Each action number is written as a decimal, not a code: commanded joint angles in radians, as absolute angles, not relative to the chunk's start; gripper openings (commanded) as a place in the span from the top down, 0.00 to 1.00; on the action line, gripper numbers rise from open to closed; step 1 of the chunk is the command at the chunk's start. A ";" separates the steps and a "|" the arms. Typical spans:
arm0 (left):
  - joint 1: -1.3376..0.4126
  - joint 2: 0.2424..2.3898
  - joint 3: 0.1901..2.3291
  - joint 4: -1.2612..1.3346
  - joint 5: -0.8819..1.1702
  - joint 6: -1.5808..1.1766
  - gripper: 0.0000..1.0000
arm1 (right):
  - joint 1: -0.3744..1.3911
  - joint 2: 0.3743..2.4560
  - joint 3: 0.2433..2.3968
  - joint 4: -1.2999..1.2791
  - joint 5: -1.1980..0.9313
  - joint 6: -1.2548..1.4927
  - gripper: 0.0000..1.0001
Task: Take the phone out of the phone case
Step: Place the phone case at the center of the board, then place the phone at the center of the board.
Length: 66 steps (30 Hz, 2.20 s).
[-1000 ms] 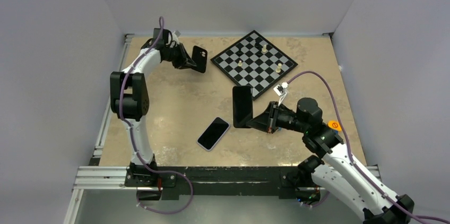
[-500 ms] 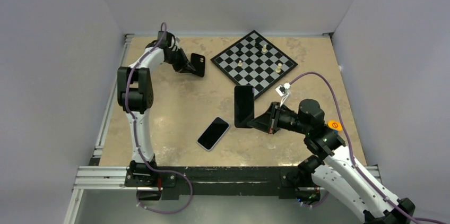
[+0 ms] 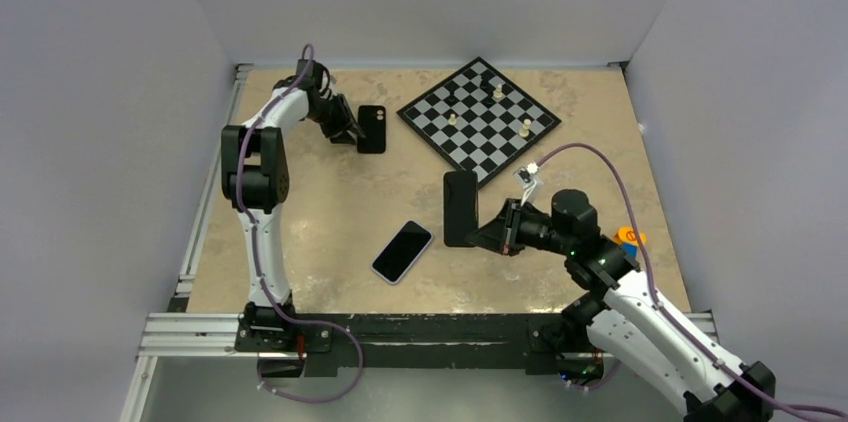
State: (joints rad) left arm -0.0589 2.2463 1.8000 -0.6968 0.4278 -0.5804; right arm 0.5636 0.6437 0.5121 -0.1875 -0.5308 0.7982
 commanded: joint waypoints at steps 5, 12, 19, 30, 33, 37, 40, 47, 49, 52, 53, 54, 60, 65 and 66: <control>-0.049 2.172 1.835 -0.724 0.396 -0.544 0.52 | 0.563 0.713 0.425 -0.070 -0.499 0.779 1.00; -0.051 2.023 1.799 -0.768 0.260 -0.489 0.48 | 0.564 0.769 0.386 -0.026 -0.509 0.778 1.00; -0.100 1.714 1.525 -0.644 0.276 -0.522 0.42 | 0.564 0.867 0.395 -0.018 -0.497 0.711 1.00; -0.335 1.340 1.091 -0.610 0.296 -0.465 0.31 | 0.578 1.124 0.648 -0.293 -0.345 0.448 1.00; -0.383 1.266 0.960 -0.555 0.325 -0.473 0.29 | 0.592 1.190 0.680 -0.326 -0.344 0.425 1.00; -0.422 1.165 0.851 -0.526 0.323 -0.498 0.29 | 0.612 1.276 0.685 -0.291 -0.392 0.430 1.00; -0.423 1.102 0.794 -0.483 0.318 -0.511 0.29 | 0.619 1.287 0.674 -0.239 -0.400 0.472 1.00; -0.423 1.091 0.768 -0.468 0.325 -0.511 0.28 | 0.632 1.334 0.716 -0.307 -0.386 0.452 1.00; -0.423 1.087 0.769 -0.467 0.334 -0.510 0.28 | 0.642 1.340 0.733 -0.382 -0.359 0.412 1.00; -0.423 1.079 0.764 -0.456 0.337 -0.504 0.28 | 0.652 1.315 0.755 -0.485 -0.286 0.384 1.00; -0.423 1.080 0.764 -0.452 0.337 -0.501 0.28 | 0.653 1.302 0.761 -0.509 -0.266 0.380 1.00; -0.423 1.082 0.764 -0.449 0.337 -0.499 0.28 | 0.653 1.291 0.765 -0.523 -0.259 0.382 1.00; -0.423 1.110 0.762 -0.412 0.376 -0.503 0.26 | 0.653 1.301 0.768 -0.456 -0.355 0.420 1.00; -0.423 1.107 0.748 -0.396 0.411 -0.518 0.26 | 0.608 1.287 0.688 -0.189 -0.432 0.620 1.00; -0.423 1.105 0.745 -0.397 0.416 -0.520 0.26 | 0.592 1.284 0.666 -0.132 -0.441 0.657 1.00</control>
